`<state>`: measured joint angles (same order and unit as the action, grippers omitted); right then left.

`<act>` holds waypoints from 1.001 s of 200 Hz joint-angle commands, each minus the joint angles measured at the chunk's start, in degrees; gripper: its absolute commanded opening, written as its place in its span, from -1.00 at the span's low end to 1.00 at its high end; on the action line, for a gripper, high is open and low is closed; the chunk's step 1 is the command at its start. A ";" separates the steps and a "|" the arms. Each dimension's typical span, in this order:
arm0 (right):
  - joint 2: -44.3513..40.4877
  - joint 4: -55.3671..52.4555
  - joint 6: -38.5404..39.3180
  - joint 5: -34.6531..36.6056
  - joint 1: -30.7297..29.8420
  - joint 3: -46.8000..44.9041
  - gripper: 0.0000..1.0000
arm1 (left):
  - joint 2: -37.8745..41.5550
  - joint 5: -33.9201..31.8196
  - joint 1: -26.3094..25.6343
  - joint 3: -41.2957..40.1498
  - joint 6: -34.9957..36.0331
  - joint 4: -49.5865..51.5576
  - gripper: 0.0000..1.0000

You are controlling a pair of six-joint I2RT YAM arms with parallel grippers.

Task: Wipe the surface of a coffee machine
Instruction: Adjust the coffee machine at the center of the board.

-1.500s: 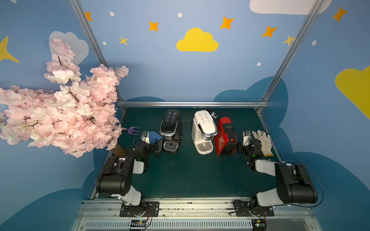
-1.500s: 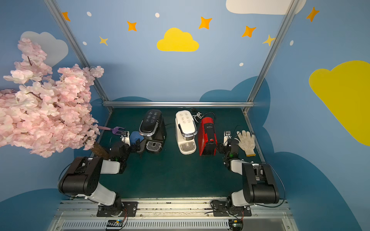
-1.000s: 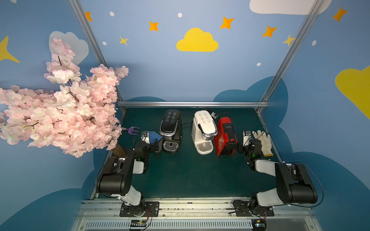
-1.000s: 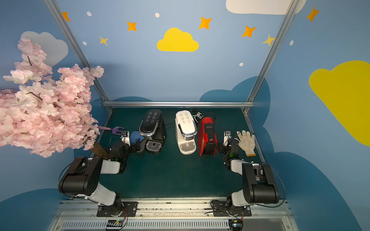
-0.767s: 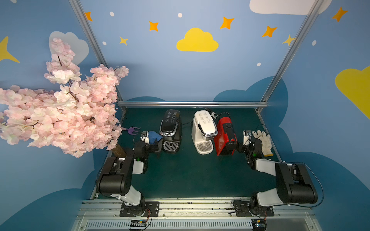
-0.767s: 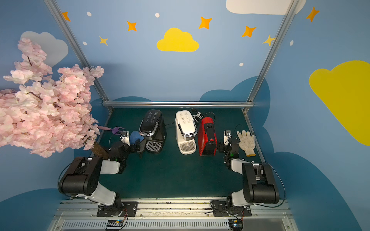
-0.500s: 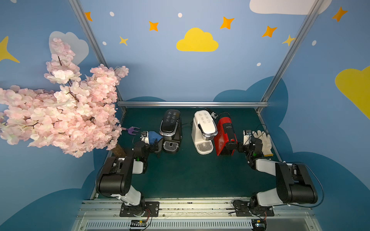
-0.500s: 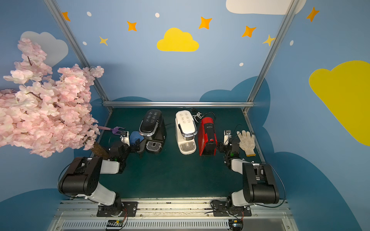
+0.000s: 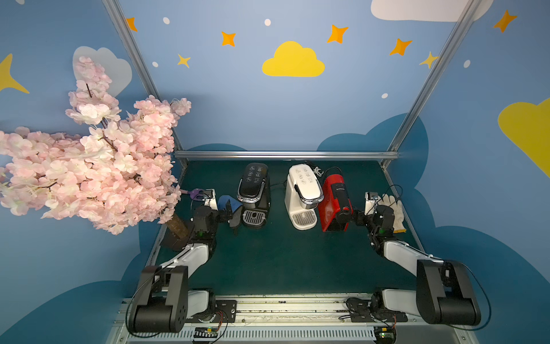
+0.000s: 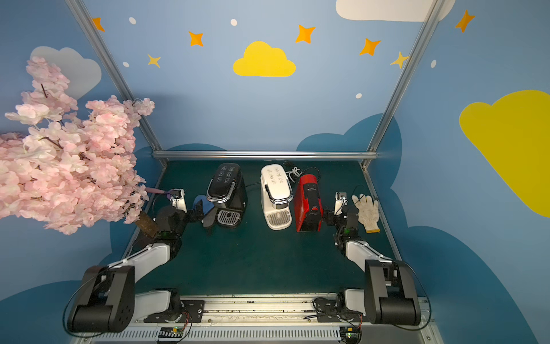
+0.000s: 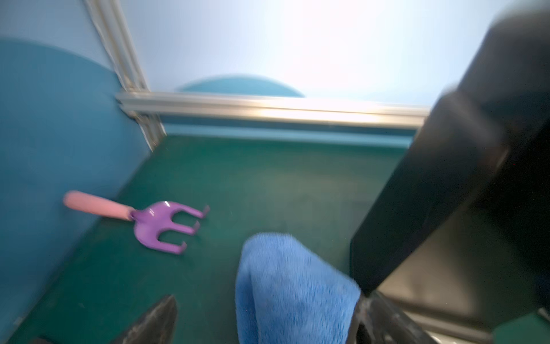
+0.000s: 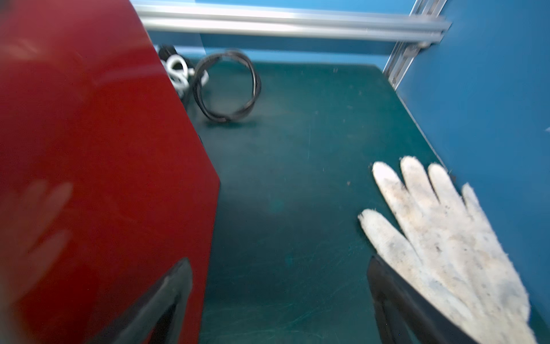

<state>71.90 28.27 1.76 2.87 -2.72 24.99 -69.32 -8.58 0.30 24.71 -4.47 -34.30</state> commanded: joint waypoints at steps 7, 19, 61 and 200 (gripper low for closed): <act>-3.88 -13.42 -6.98 2.93 0.07 3.85 0.84 | 4.91 -6.82 0.21 -0.25 -7.22 13.05 1.00; -5.56 -21.08 -11.32 5.66 0.28 6.34 0.85 | 7.36 -8.26 0.82 -0.38 -10.73 16.55 1.00; -7.56 -30.95 -18.84 2.39 2.05 10.17 0.94 | 14.26 0.53 2.01 0.14 -16.29 24.88 1.00; -9.66 -40.13 -21.33 -8.84 2.21 16.78 0.91 | 21.03 19.56 -1.90 3.25 -26.99 49.03 1.00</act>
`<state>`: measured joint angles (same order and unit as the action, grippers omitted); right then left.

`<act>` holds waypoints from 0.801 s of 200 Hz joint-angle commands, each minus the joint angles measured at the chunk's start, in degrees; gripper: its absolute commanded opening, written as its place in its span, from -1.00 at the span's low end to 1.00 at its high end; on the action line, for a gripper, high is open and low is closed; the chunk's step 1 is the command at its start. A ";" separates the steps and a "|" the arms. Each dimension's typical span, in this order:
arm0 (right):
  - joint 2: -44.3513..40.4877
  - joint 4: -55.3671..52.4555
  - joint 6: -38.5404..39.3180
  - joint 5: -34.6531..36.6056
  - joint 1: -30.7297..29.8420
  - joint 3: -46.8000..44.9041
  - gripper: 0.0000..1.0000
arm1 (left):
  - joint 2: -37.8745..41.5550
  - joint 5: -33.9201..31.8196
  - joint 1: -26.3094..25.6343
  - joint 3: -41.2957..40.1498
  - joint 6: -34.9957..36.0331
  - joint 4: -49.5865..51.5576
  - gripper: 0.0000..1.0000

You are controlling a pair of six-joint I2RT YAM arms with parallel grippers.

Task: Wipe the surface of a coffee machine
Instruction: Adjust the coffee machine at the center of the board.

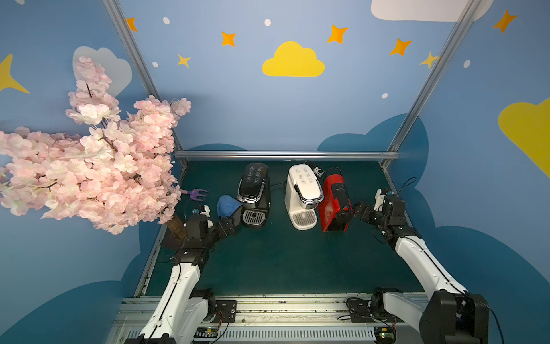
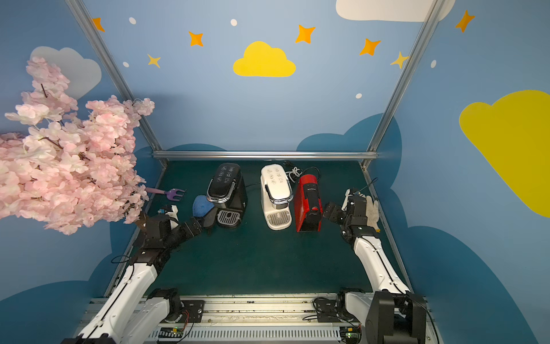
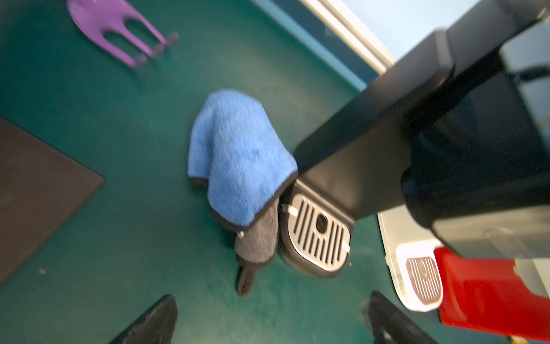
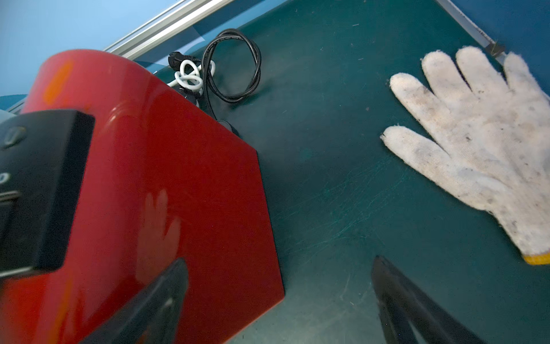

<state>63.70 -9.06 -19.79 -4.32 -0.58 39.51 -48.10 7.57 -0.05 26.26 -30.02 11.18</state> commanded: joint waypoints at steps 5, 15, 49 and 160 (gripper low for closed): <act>-1.68 -3.04 0.36 -1.61 0.10 2.40 0.91 | -0.04 3.50 -2.07 1.70 -1.69 3.94 1.00; -2.20 -4.58 -0.29 -2.16 0.11 3.01 0.92 | 0.43 3.66 -2.98 1.51 -2.38 4.74 1.00; -3.21 -4.84 0.13 -7.14 0.06 1.73 0.91 | 1.51 5.07 -6.45 -0.71 -4.50 6.55 0.97; -8.18 -15.30 -0.17 -21.31 -0.35 -5.51 0.87 | 6.13 4.73 -15.25 -5.60 -10.07 11.21 0.87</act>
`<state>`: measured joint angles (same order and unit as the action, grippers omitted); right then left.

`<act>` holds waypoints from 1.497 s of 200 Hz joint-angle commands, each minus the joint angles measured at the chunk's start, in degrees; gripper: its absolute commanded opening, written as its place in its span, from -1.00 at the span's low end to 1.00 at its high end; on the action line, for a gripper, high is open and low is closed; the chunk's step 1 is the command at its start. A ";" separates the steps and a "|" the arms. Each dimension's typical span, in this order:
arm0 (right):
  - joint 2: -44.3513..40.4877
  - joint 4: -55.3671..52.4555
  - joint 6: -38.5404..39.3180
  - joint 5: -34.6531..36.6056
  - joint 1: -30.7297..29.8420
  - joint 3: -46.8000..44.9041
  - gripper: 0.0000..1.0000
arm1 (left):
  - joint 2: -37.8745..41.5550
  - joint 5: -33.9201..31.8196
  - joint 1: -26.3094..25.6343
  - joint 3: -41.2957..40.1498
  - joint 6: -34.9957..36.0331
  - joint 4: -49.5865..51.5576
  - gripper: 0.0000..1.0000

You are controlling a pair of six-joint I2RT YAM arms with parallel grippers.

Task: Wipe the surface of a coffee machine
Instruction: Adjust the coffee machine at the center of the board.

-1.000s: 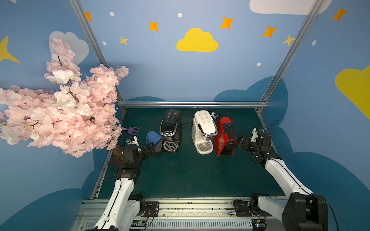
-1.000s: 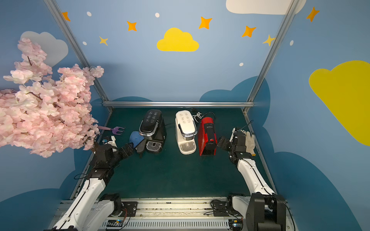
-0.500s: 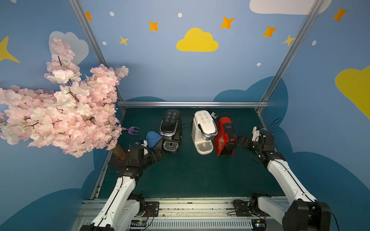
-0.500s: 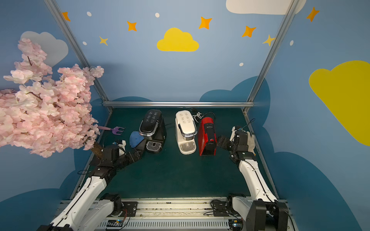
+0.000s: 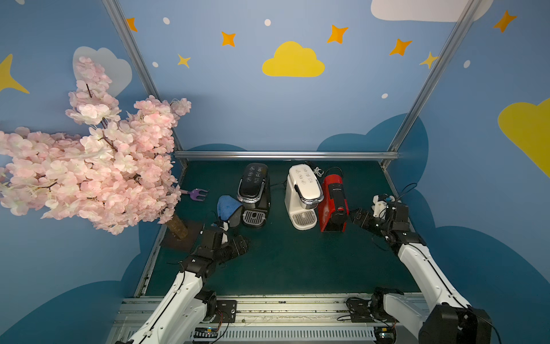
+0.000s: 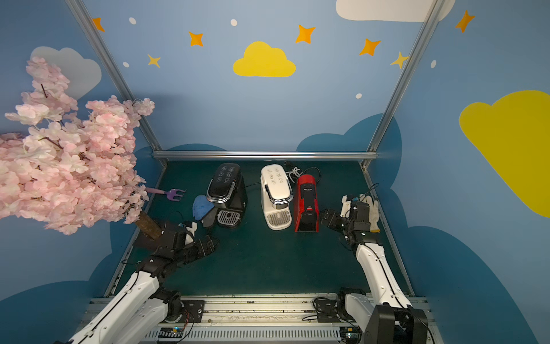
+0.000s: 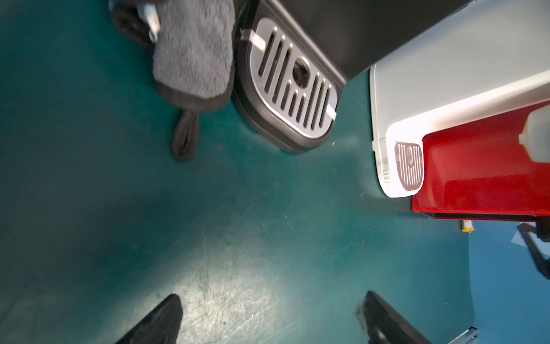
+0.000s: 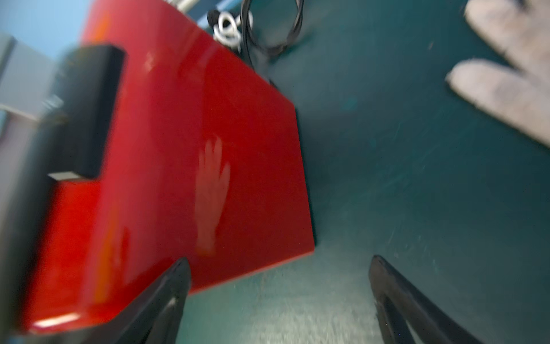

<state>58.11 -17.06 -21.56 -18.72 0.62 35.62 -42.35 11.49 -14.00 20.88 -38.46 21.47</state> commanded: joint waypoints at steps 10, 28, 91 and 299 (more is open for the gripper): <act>-4.33 -8.62 1.64 -5.49 -1.52 -2.33 0.87 | 0.04 0.73 -2.23 -0.47 -2.05 0.27 0.87; -8.24 -9.29 -2.46 -2.01 -1.39 -4.64 0.87 | -1.08 0.11 -3.59 -0.25 -2.31 -0.31 0.86; -13.85 4.58 -5.03 -4.34 -2.59 -13.87 0.69 | -6.55 -0.79 -4.44 -0.55 -2.26 -8.07 0.87; 14.84 59.35 -6.50 22.55 -14.94 -19.80 -0.54 | -6.06 -1.47 -4.44 2.73 -0.40 -7.34 0.90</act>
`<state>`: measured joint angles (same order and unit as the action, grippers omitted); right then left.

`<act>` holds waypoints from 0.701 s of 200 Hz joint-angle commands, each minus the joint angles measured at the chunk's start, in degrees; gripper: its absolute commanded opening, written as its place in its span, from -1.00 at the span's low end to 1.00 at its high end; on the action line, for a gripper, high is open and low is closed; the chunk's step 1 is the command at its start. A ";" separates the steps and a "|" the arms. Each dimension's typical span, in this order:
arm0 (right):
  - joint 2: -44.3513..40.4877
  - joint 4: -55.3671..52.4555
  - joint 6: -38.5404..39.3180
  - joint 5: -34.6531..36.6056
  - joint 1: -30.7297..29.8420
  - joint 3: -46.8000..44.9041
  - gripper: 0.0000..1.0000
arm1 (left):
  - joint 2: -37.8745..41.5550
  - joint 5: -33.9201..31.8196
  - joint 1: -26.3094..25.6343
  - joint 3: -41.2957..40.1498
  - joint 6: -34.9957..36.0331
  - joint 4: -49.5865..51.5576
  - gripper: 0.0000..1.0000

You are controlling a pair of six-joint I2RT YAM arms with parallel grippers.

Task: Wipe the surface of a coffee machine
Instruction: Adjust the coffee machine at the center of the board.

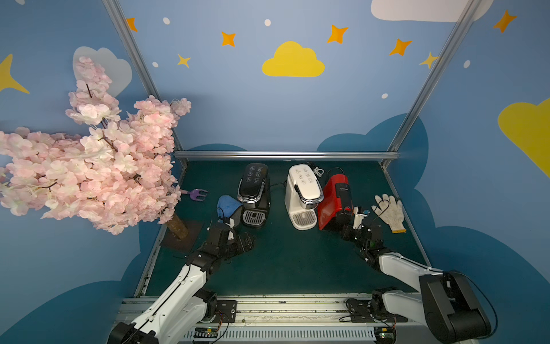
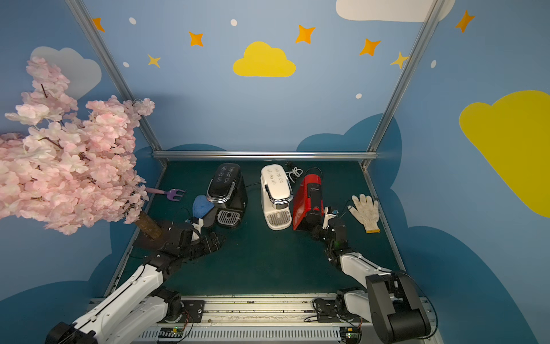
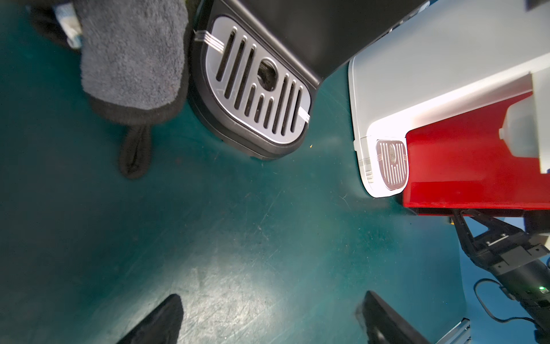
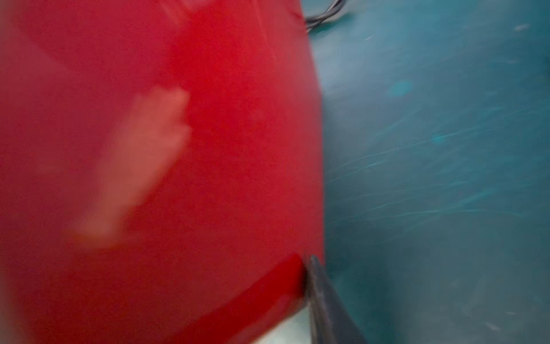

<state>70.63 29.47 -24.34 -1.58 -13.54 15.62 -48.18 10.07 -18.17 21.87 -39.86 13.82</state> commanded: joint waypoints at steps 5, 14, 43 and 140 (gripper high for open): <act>2.84 13.50 -3.63 5.91 -0.94 0.20 -0.55 | -0.24 0.16 -0.25 2.10 1.05 0.74 0.90; 3.81 14.70 -3.53 6.24 -1.05 0.32 -0.56 | -0.08 0.30 -0.27 2.68 1.35 1.64 0.90; 3.20 13.16 -3.30 9.66 -2.31 0.57 -0.82 | 0.98 -0.44 -0.26 2.95 1.79 2.79 0.90; -10.34 -10.81 -4.51 35.79 -4.83 5.04 -1.00 | 1.68 -0.10 -0.20 3.13 2.01 3.71 0.92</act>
<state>63.29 20.38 -25.15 22.46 -18.65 15.59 -46.89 9.98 -18.17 23.79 -38.81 16.67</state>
